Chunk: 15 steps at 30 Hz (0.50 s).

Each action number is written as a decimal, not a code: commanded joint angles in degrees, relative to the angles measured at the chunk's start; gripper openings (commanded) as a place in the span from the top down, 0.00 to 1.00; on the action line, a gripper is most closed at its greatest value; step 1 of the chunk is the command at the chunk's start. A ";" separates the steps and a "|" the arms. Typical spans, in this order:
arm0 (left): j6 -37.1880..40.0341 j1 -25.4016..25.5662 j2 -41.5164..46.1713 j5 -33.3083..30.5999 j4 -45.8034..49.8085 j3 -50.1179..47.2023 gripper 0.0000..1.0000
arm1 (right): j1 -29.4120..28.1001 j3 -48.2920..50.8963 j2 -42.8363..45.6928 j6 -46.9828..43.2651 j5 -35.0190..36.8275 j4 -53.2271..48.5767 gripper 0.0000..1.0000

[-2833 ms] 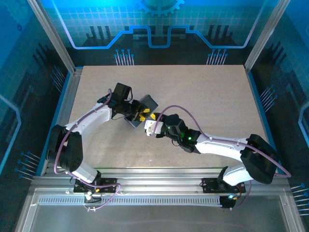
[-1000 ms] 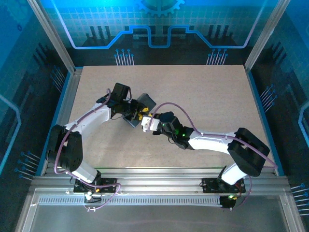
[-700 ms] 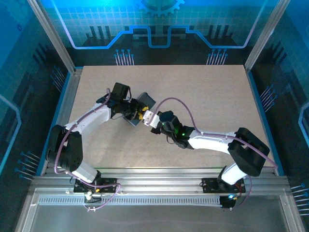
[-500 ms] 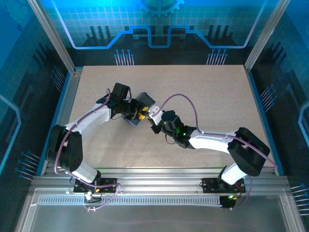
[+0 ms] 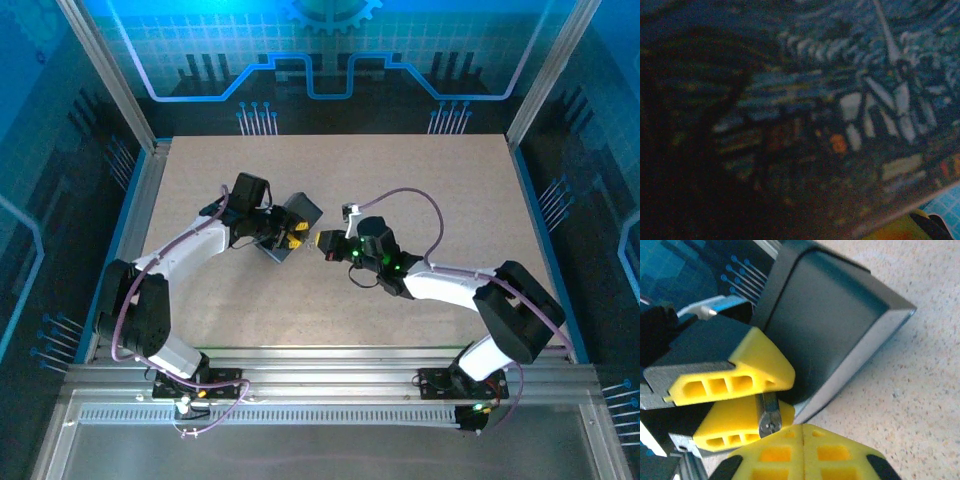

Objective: Unlock a padlock with a key

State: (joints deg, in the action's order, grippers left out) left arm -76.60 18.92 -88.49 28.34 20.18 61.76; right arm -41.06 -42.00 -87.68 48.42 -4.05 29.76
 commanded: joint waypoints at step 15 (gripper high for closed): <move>0.64 0.13 2.44 2.39 -1.21 -0.06 1.00 | 3.00 -7.02 -1.44 -11.12 -14.26 -8.84 0.59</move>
State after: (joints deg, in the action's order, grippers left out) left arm -76.58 18.92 -88.42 28.34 20.21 61.73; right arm -38.13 -46.54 -86.85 39.33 -14.72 21.63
